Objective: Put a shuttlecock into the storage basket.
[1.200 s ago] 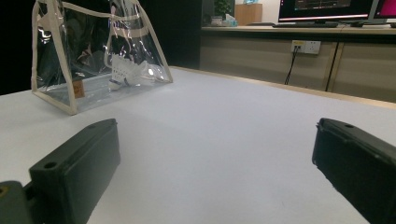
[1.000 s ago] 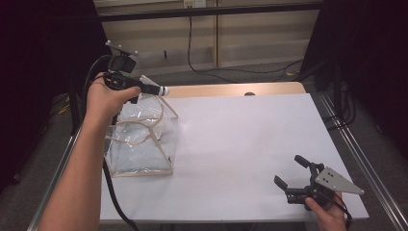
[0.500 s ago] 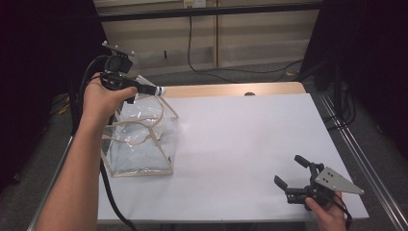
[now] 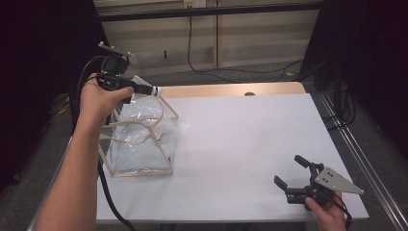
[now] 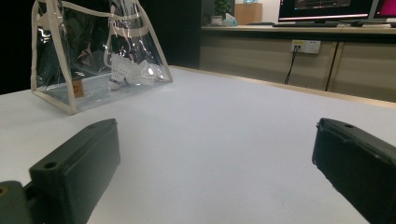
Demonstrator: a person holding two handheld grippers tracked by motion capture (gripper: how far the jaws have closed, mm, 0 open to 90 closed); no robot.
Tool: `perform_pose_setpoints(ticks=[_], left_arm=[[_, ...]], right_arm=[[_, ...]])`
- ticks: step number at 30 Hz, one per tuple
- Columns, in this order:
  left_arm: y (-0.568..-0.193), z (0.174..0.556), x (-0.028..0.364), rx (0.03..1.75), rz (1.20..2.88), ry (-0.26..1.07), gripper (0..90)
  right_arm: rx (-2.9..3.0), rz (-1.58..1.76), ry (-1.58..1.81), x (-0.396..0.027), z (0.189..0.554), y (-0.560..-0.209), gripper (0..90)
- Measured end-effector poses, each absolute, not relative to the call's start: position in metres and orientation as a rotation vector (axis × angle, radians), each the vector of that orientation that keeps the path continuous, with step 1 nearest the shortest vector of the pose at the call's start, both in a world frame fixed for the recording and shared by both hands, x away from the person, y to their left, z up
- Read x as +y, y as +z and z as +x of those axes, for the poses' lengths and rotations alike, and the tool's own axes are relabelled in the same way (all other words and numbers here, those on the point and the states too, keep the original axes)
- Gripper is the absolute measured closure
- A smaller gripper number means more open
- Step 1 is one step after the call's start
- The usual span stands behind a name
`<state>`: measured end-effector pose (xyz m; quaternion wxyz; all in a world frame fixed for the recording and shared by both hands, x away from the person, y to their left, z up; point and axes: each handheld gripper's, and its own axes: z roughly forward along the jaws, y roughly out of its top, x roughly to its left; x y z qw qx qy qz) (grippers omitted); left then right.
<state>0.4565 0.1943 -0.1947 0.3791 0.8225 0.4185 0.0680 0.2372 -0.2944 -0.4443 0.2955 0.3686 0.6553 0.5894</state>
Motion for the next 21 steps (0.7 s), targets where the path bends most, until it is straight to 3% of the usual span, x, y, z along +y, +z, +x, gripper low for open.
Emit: perform_pose_setpoints(ticks=[21], left_arm=[[-0.204,0.460,0.210,1.106,2.095,0.200,87.7]], right_arm=[[1.744,0.978,1.567,-0.294,0.237,-0.444,0.7]])
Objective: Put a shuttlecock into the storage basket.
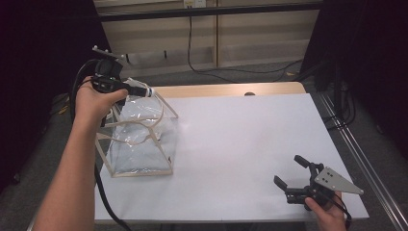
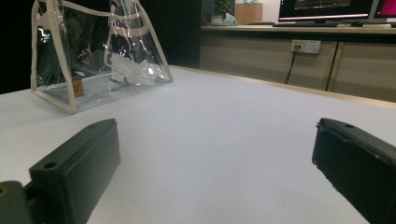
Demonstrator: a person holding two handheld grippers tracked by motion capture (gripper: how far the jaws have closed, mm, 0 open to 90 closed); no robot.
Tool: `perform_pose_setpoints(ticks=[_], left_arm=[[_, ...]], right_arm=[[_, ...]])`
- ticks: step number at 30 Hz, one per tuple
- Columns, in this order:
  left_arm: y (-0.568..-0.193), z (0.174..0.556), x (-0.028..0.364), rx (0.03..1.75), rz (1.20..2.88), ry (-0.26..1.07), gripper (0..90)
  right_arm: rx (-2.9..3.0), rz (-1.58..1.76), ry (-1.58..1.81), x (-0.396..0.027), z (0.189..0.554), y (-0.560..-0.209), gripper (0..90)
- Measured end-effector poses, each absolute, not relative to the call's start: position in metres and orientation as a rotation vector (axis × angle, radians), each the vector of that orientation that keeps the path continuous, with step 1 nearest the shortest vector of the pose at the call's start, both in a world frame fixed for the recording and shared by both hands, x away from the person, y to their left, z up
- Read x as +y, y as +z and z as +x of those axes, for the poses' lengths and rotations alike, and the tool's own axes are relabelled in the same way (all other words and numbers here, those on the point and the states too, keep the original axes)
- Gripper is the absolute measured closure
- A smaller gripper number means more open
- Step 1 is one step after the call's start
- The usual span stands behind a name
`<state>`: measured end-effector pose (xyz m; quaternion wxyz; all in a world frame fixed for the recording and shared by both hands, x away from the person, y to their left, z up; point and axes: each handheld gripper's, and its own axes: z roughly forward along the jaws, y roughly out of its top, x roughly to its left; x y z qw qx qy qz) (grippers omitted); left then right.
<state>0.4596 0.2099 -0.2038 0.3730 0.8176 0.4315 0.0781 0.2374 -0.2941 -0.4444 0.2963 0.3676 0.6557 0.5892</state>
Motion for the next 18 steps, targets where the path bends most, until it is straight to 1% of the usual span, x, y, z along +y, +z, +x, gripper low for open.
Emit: perform_pose_setpoints(ticks=[18], left_arm=[[-0.2141,0.4620,0.2143,1.116,2.104,0.204,87.7]], right_arm=[[1.744,0.976,1.567,-0.2939,0.2375,-0.4445,0.7]])
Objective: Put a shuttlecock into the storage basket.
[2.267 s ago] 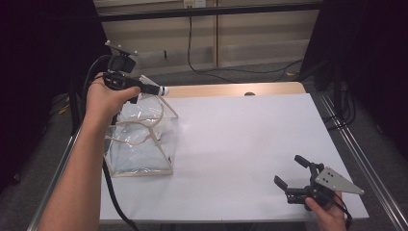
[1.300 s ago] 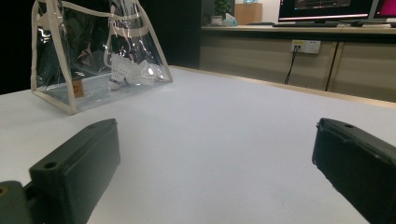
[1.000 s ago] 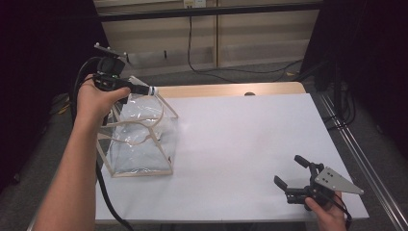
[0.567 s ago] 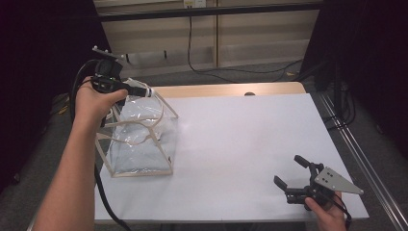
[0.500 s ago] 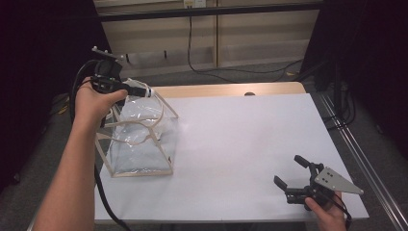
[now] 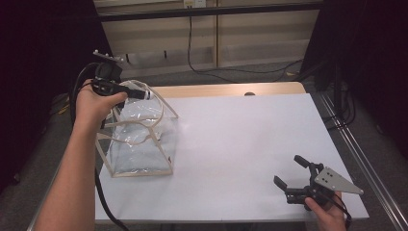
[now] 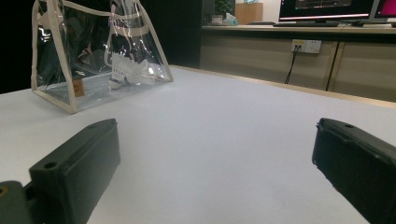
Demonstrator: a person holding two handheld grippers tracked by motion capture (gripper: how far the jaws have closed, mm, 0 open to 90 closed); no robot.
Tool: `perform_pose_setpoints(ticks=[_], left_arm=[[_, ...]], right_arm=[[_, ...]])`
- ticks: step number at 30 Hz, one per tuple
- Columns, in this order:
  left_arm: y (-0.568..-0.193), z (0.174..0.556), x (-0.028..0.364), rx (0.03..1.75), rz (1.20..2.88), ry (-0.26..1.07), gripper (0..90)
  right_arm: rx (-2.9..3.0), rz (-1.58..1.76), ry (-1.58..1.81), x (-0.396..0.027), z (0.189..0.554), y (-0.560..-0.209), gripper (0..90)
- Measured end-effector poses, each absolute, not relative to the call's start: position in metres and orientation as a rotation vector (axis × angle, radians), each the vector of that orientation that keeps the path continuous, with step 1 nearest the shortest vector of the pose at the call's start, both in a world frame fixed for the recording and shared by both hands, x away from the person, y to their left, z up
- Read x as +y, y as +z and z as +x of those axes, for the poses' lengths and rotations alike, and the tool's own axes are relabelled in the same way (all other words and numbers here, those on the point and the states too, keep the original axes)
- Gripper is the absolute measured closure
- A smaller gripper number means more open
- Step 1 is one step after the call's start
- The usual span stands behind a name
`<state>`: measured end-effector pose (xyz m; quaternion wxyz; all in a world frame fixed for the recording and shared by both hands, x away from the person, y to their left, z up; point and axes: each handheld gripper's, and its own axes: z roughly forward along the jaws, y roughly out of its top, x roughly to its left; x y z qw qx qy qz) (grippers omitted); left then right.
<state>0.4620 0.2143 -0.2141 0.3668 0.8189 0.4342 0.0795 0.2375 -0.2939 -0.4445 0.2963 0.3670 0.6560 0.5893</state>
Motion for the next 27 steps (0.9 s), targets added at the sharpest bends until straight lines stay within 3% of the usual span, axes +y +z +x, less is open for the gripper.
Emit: perform_pose_setpoints(ticks=[27], left_arm=[[-0.229,0.467,0.218,1.141,2.120,0.198,87.6]], right_arm=[[1.745,0.976,1.567,-0.294,0.237,-0.445,0.7]])
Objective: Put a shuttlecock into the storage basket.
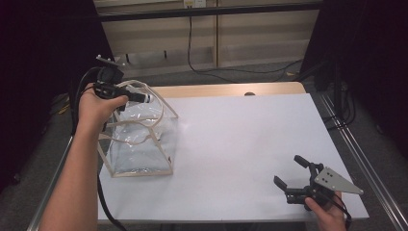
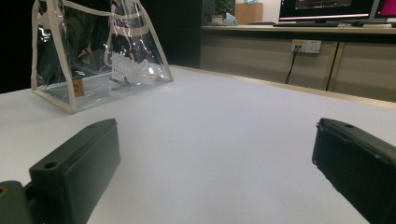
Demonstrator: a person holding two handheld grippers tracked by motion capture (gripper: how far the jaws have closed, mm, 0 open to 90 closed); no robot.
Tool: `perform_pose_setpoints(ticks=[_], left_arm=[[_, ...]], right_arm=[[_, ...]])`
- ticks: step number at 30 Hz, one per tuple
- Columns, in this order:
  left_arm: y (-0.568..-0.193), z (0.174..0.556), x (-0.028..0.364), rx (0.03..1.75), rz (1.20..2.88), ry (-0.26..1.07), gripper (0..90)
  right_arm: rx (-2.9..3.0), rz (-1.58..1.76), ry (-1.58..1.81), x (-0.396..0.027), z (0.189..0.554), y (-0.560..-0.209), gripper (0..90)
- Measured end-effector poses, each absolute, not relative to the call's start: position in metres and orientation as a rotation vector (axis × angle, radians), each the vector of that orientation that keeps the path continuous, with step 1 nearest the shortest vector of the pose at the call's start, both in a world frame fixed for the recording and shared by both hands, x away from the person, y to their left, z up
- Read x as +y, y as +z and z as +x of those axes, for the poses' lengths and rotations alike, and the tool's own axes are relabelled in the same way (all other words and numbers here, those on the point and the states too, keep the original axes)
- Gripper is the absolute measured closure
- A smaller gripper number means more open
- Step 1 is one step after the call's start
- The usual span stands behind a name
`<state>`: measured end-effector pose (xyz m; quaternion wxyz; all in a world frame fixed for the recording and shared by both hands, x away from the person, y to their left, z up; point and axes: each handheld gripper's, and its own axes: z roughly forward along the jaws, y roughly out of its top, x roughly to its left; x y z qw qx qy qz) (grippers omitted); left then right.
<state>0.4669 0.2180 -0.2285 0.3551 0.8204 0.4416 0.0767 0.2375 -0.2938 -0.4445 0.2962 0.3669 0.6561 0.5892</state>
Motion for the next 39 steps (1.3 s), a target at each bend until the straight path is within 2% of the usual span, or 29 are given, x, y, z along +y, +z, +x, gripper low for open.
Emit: perform_pose_setpoints(ticks=[39], left_arm=[[-0.247,0.471,0.225,1.184,2.113,0.190,87.4]], right_arm=[[1.749,0.978,1.566,-0.293,0.238,-0.445,0.7]])
